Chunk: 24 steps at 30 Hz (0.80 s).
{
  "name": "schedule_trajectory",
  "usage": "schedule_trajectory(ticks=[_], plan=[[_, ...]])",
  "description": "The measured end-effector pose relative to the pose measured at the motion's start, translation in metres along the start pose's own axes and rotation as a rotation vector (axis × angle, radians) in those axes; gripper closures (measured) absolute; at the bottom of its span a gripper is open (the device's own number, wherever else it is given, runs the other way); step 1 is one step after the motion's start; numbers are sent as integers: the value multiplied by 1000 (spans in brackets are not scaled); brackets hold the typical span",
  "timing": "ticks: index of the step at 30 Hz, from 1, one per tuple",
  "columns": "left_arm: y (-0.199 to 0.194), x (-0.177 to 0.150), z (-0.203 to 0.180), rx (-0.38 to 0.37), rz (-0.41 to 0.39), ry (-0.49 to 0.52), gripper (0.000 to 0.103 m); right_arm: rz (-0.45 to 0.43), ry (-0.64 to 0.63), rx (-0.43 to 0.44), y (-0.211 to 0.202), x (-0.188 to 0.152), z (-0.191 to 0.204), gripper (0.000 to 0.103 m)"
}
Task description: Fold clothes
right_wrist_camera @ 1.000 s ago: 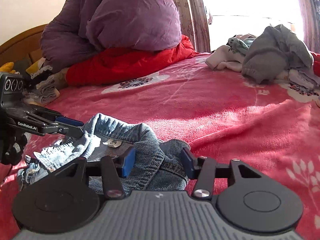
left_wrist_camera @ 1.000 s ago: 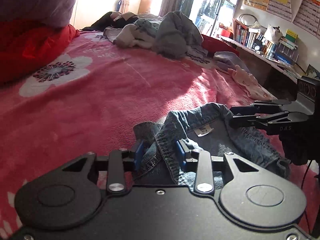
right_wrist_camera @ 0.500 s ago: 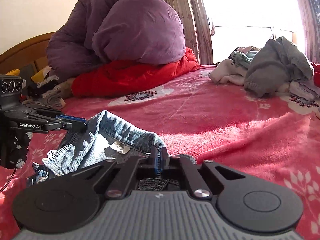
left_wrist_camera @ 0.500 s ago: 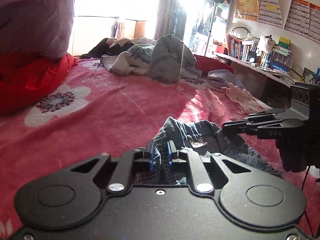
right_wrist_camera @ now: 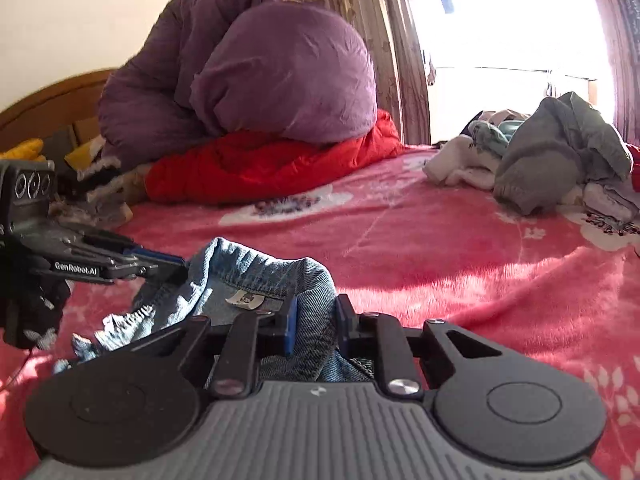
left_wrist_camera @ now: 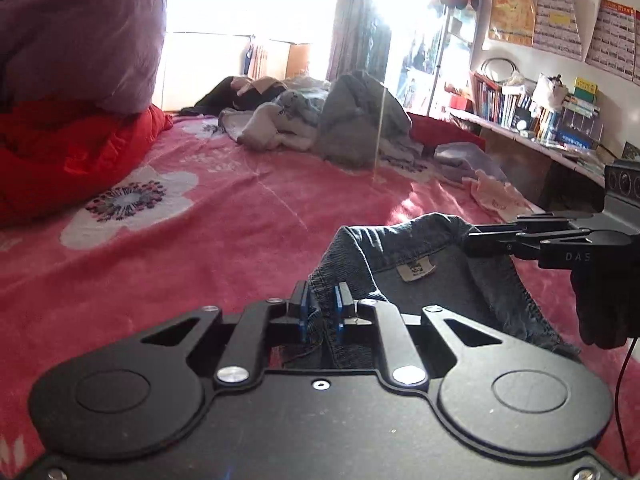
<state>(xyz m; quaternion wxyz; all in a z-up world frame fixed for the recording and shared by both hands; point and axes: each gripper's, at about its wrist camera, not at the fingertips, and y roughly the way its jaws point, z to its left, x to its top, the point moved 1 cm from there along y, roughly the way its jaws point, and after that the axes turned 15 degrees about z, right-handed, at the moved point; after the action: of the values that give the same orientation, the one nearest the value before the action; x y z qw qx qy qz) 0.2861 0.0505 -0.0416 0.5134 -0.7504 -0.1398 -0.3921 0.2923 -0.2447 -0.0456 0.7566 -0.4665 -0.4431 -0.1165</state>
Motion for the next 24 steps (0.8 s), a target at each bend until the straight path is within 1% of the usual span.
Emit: schedule_trajectory(ticks=[1, 2, 3, 4, 5, 6, 7, 8, 9, 11, 14, 17, 19, 21, 22, 23, 24], plan=[[1, 2, -1, 7, -5, -3, 92, -23, 13, -18, -1, 2, -1, 81], [8, 1, -3, 27, 14, 3, 92, -13, 24, -37, 5, 2, -2, 80], [17, -1, -6, 50, 43, 11, 91, 23, 28, -59, 16, 0, -1, 77], [28, -5, -7, 67, 71, 15, 90, 69, 27, -77, 29, -3, -2, 77], [34, -8, -8, 81, 91, 18, 89, 117, 24, -94, 41, -6, -2, 73], [32, -7, -8, 87, 88, 21, 87, 112, 34, -105, 44, -9, -1, 72], [28, -6, -8, 94, 78, 21, 82, 95, 31, -109, 38, -7, 1, 72], [20, -3, -8, 103, 54, 17, 80, 77, 27, -113, 32, -5, 4, 70], [11, -1, -9, 110, 32, 13, 74, 59, 23, -117, 25, -2, 6, 67], [-6, -2, -14, 113, 8, 14, 72, 36, 15, -103, 9, -5, 11, 62], [-24, -15, -36, 78, 36, 70, 71, 3, 2, -80, -15, -9, 19, 62], [-39, -31, -62, 47, 77, 127, 71, 24, -66, -78, -36, -26, 42, 63], [-41, -41, -78, 38, 111, 137, 71, 37, -89, -78, -48, -36, 60, 64], [-41, -52, -93, 34, 147, 152, 71, 50, -99, -65, -60, -48, 76, 70], [-39, -57, -100, 35, 160, 163, 70, 54, -101, -60, -64, -54, 81, 70], [-37, -61, -106, 36, 173, 173, 69, 59, -102, -55, -68, -61, 87, 70], [-34, -65, -111, 37, 185, 178, 59, 70, -95, -52, -68, -66, 90, 70]])
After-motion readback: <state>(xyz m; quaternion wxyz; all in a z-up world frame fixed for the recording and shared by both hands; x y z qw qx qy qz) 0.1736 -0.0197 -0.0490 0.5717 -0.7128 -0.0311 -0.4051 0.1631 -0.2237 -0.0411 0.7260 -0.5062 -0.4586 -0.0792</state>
